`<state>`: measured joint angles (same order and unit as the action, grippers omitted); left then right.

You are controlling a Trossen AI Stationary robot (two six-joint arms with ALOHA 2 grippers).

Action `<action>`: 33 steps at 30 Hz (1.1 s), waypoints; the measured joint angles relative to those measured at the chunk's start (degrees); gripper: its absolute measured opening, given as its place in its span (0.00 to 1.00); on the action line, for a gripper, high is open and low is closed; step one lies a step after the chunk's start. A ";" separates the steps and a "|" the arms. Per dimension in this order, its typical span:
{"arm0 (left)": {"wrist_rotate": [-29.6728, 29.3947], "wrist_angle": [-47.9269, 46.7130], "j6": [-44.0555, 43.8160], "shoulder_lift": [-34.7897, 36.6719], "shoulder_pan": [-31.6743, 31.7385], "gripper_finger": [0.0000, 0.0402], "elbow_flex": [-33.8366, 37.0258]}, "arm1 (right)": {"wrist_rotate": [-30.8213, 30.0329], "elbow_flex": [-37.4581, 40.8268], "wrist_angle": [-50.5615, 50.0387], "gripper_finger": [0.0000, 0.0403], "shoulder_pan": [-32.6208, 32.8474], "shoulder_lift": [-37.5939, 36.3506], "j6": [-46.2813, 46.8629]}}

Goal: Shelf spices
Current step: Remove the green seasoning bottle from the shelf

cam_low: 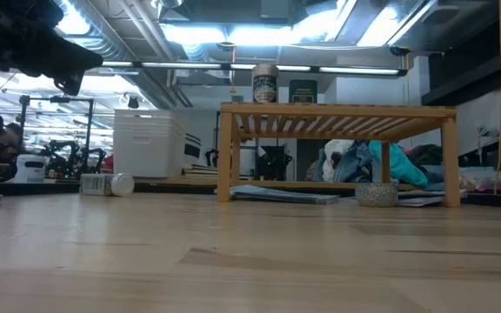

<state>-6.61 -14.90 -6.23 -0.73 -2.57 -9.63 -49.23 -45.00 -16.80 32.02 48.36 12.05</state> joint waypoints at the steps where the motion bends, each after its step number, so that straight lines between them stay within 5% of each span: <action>1: 0.00 -0.04 -0.64 0.00 0.00 0.00 0.00 | -1.19 1.90 0.20 0.50 0.77 -0.69 2.01; 8: 0.02 0.00 -2.72 0.00 -0.02 0.00 0.00 | -7.19 14.58 10.55 0.50 5.63 -4.89 7.14; 19: 0.02 0.05 -2.79 0.00 -0.02 0.00 0.00 | -2.87 32.76 40.38 0.50 6.59 -6.77 7.25; 28: 0.02 0.51 -2.84 0.00 -0.02 0.00 0.00 | 0.08 37.80 58.15 0.50 6.13 1.81 7.03; 33: 0.06 0.74 -7.40 0.00 -0.02 0.00 0.00 | 8.81 37.82 67.27 0.50 1.37 10.44 6.35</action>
<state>-6.55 -14.16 -13.63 -0.73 -2.59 -9.63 -40.42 -7.18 50.47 33.38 58.80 18.39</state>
